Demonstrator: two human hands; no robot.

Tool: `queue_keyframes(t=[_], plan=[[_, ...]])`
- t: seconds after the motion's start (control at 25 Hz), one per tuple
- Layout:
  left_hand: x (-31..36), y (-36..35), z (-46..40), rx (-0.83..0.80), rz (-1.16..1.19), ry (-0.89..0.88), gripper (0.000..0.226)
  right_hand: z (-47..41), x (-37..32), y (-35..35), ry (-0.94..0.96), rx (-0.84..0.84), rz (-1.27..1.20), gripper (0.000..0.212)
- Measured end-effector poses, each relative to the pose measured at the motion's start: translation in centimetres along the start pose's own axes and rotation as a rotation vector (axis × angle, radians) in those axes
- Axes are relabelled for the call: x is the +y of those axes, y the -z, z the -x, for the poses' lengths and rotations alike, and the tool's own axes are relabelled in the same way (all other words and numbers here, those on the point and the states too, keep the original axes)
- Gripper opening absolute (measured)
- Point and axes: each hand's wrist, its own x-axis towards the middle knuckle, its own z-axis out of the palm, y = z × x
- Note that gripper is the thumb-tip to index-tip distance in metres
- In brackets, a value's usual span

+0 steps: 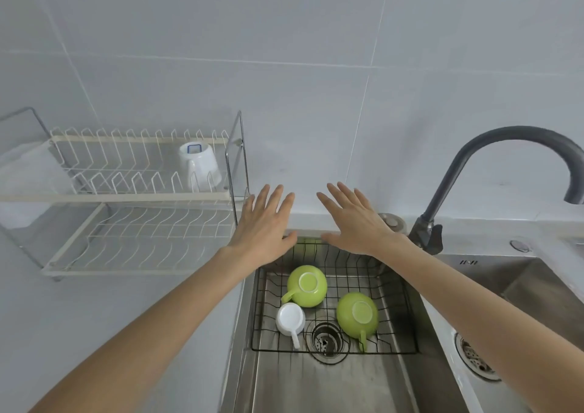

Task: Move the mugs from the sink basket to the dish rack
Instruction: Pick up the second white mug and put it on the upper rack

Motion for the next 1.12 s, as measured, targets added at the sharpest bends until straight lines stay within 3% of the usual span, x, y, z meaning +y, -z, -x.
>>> queue_keyframes(t=[0.36, 0.68, 1.12], plan=[[0.0, -8.9, -0.3, -0.274, 0.127, 0.04, 0.071, 0.5, 1.6, -9.4, -0.052, -0.153, -0.142, 0.075], [-0.5, -17.3, 0.7, -0.489, 0.239, 0.183, 0.073, 0.1, 1.3, -16.8, -0.113, -0.352, -0.282, 0.074], [-1.4, -24.5, 0.6, -0.617, 0.287, 0.249, 0.065, -1.5, -0.8, -24.1, -0.221, -0.6, -0.513, 0.066]])
